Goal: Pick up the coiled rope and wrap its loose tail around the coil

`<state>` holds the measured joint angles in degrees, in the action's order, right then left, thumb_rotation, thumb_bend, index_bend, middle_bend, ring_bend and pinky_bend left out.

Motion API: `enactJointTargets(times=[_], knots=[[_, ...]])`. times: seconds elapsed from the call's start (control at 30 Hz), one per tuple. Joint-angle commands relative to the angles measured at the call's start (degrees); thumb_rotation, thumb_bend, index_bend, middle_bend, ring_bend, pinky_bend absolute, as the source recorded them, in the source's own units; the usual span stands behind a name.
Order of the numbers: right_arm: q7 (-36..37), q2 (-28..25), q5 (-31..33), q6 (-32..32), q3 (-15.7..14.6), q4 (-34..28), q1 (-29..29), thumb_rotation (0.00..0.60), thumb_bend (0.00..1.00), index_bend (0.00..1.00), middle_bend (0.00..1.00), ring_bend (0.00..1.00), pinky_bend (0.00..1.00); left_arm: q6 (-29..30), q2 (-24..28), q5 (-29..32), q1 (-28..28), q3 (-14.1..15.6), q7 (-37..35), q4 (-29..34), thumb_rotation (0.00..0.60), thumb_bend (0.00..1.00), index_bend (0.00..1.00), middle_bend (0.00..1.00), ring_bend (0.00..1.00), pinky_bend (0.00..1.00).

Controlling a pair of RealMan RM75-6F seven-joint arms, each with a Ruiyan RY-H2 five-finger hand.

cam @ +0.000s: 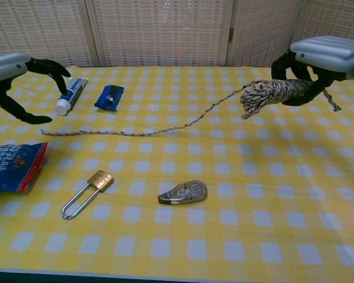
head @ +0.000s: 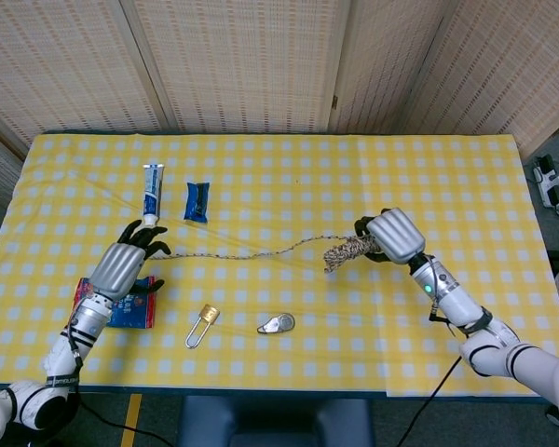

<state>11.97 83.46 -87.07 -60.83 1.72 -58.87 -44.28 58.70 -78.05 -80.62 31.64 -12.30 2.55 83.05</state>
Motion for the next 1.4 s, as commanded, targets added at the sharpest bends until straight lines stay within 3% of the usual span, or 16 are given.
enactJointTargets(times=[0.03,0.4,0.97,1.4], knots=[[0.3,0.1,0.1,0.2,0.2,0.3,0.2,0.6,0.61,0.83,0.67,0.74,0.59,-3.9,-5.0,4.7,3.4,-1.2,2.7,-6.1,0.6,0.31,0.44,0.21,0.2,0.09],[0.6,-0.1,-0.1,1.0,1.1,0.6,0.3,0.6,0.61,0.83,0.67,0.74,0.59,-7.4,-12.5,12.9,6.0,-1.3,6.4,-16.6,0.6,0.36,0.49,0.21,0.2,0.1],[0.8,-0.3,-0.6,1.5,1.7,0.3,0.5,0.6,0.61,0.83,0.67,0.74,0.59,-11.1,-17.1,20.2,8.3,-1.9,9.2,-24.9,0.6,0.41,0.51,0.21,0.18,0.08],[1.3,0.2,-0.9,2.2,1.9,1.1,0.4,0.6,0.61,0.83,0.67,0.74,0.59,-12.5,-18.9,22.2,9.2,-1.8,9.5,-28.7,0.6,0.42,0.53,0.21,0.18,0.06]])
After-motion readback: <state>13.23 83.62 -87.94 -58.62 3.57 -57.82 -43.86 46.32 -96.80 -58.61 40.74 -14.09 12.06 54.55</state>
